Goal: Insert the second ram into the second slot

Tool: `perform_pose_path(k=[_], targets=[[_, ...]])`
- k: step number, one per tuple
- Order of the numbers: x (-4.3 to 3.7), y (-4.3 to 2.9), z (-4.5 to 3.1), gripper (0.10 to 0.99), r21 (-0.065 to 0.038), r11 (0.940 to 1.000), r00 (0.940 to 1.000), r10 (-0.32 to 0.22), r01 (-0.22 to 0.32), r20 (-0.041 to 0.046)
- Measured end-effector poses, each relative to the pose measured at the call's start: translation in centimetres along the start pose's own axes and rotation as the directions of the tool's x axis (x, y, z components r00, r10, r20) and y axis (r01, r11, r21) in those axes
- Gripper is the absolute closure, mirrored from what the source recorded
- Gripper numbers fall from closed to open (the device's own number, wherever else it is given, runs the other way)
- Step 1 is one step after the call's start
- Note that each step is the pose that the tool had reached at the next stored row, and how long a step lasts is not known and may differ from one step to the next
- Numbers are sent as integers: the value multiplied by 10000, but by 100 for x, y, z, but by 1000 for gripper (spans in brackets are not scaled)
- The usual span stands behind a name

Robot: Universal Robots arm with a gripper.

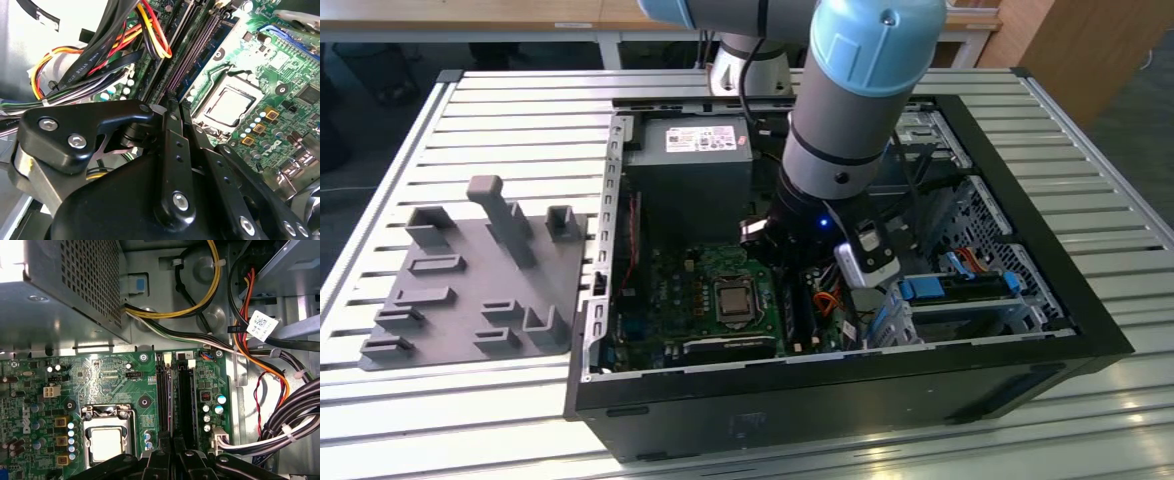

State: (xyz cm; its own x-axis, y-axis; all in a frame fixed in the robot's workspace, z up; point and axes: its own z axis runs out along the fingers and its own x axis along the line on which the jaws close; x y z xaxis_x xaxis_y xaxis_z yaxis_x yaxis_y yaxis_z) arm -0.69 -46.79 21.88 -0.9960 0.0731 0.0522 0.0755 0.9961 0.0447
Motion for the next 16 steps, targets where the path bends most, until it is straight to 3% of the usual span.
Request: perform_pose_path(k=[16], targets=[[-17,2,-28,949,15,9997,9997,-240,240,-13]])
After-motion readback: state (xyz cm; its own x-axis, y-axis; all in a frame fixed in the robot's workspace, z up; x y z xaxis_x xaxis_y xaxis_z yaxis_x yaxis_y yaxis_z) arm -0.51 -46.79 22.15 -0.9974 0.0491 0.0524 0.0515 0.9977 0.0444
